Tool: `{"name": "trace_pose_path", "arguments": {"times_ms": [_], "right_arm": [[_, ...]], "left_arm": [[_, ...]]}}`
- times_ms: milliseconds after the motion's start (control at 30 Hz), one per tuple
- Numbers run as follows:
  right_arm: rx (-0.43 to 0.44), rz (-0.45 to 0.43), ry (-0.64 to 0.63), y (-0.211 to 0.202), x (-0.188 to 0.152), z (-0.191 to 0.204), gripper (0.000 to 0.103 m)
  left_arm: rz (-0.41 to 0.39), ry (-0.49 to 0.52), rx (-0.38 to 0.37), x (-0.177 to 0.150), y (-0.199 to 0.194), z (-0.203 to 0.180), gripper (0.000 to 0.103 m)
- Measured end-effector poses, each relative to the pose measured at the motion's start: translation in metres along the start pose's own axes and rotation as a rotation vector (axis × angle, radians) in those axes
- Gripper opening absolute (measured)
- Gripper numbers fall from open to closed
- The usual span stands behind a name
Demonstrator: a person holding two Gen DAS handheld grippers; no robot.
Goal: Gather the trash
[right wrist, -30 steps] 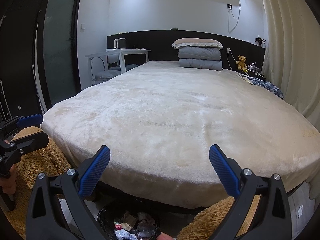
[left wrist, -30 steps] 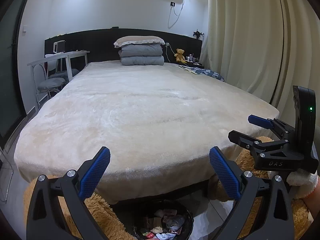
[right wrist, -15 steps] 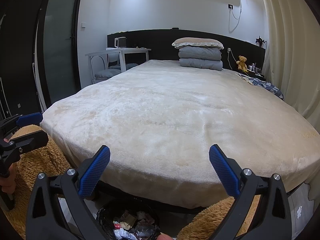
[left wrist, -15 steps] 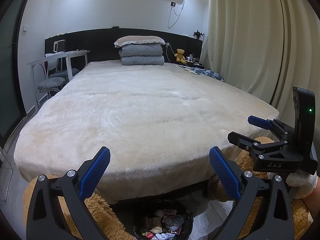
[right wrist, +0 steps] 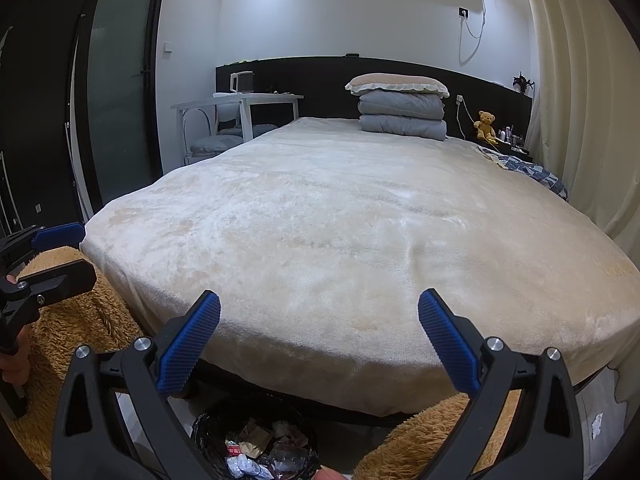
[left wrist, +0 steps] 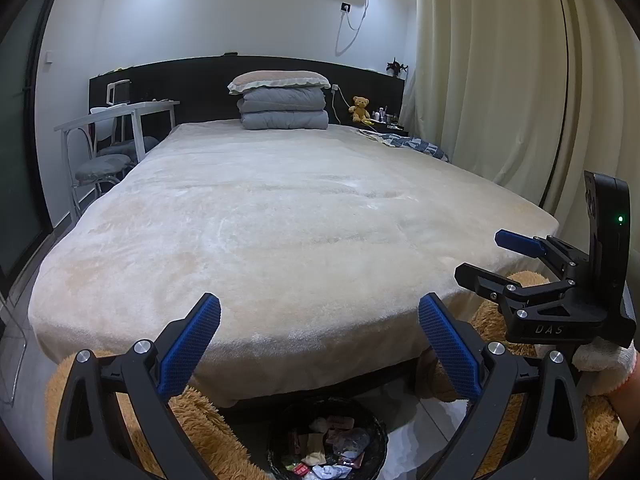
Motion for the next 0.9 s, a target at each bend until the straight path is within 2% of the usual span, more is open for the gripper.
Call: {"name": "trace_pose_path", "arguments": {"times_ms": [900], "right_arm": [[-0.001,0.007,-0.013,0.0033,-0.0065,-0.0013,0.098]], "left_arm": [[0.001,-0.004,-0.003,-0.0006,0.0004,-0.0022,0.096]]}}
Point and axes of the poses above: each gripper's, at about its wrist camera, not at the fingertips, and y roughly the way its jaws point, z to its left, x to its top, the point moved 10 cm from there along y, roughly the way its jaws point, and after that the axes turned 15 degrees about z, right-handed, at the moved point
